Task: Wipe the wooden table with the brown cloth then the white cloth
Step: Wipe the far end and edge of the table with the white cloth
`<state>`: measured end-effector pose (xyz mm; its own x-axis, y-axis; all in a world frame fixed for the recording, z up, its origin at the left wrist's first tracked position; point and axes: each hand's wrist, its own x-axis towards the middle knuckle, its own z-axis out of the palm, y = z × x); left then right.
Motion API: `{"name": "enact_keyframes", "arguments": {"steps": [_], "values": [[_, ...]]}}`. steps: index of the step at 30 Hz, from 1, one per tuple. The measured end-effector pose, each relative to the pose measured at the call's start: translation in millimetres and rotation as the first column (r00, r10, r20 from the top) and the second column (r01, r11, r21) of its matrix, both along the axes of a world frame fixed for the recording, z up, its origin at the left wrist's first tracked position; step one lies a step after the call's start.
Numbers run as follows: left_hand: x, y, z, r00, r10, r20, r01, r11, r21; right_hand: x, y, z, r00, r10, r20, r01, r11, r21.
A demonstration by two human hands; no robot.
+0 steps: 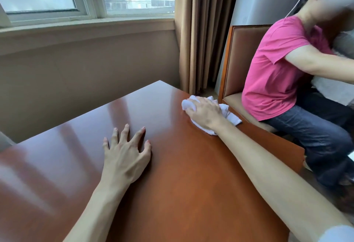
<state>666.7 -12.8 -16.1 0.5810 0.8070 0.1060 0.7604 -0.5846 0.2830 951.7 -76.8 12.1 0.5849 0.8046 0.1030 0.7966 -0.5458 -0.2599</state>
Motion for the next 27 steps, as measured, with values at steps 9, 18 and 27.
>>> {"name": "enact_keyframes", "arguments": {"steps": [9, 18, 27], "values": [[2.1, -16.8, 17.5, 0.996, -0.048, -0.079, 0.056, 0.993, 0.103, -107.2, -144.1, 34.2, 0.988, 0.097, 0.12, -0.123, 0.964, 0.235], [1.0, -62.8, -0.9, 0.99, -0.118, -0.073, 0.119, 0.993, 0.013, -19.6, -108.8, 5.0, 0.994, -0.099, 0.041, 0.1, 0.994, -0.033], [0.0, -62.9, 1.2, 0.988, -0.126, -0.088, 0.128, 0.992, 0.014, -17.9, -122.5, 5.5, 0.999, 0.034, 0.04, -0.032, 0.999, -0.039]]}}
